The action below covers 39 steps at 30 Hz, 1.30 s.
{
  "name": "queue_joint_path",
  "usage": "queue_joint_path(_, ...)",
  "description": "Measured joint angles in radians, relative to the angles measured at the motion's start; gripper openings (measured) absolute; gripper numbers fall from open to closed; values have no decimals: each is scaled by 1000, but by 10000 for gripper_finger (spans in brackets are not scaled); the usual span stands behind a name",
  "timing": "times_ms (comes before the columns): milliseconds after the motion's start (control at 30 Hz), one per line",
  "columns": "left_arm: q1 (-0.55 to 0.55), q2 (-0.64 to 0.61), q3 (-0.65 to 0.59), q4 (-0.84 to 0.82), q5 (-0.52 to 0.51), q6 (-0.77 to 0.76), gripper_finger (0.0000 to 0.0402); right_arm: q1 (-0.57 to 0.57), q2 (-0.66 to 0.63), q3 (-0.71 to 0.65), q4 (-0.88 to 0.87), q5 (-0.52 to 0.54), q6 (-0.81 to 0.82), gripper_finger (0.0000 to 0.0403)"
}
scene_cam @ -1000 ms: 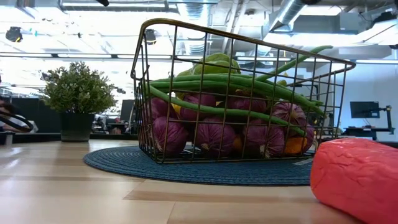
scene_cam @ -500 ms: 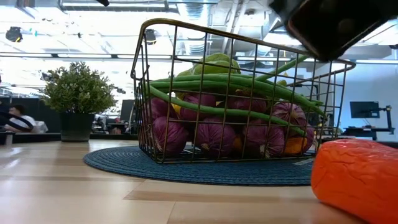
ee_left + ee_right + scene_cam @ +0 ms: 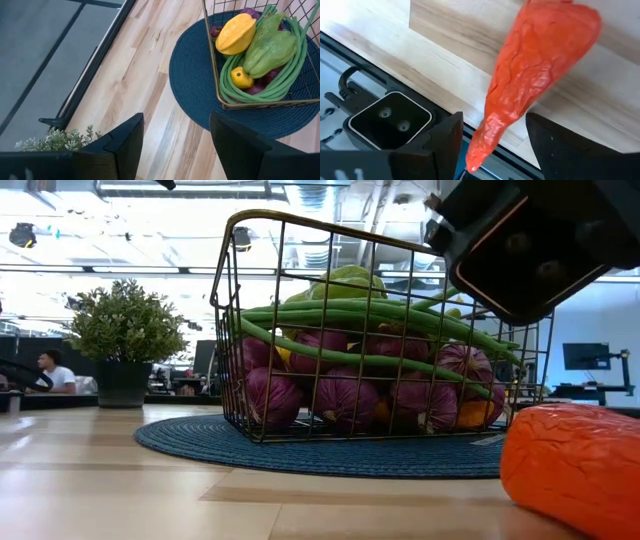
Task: Build produce basket
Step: Put the orange carrot into the gold wire basket
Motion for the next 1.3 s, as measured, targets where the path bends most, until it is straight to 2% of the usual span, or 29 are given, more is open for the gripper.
queue_joint_path(167,0,0,0,0,10,0,212,-7,0,1,-34,5,13,244)
queue_joint_path(267,0,0,0,0,14,0,212,-10,-1,1,-62,5,20,219)
queue_joint_path(367,0,0,0,0,15,0,212,-10,-1,0,-76,5,19,171)
queue_joint_path(600,0,0,0,0,15,0,212,-10,-3,-1,-78,6,-34,31)
queue_joint_path(733,0,0,0,0,15,0,212,-11,-1,10,-83,4,-61,26)
queue_joint_path(900,0,0,0,0,16,0,212,-13,10,105,-176,1,-127,31)
queue_joint_path(967,0,0,0,0,16,0,212,-20,9,179,-249,-2,-169,26)
queue_joint_path(1100,0,0,0,0,16,11,212,-31,-3,356,-508,24,-252,21)
queue_joint_path(1300,0,0,0,0,19,11,212,-54,-4,662,-808,170,-357,20)
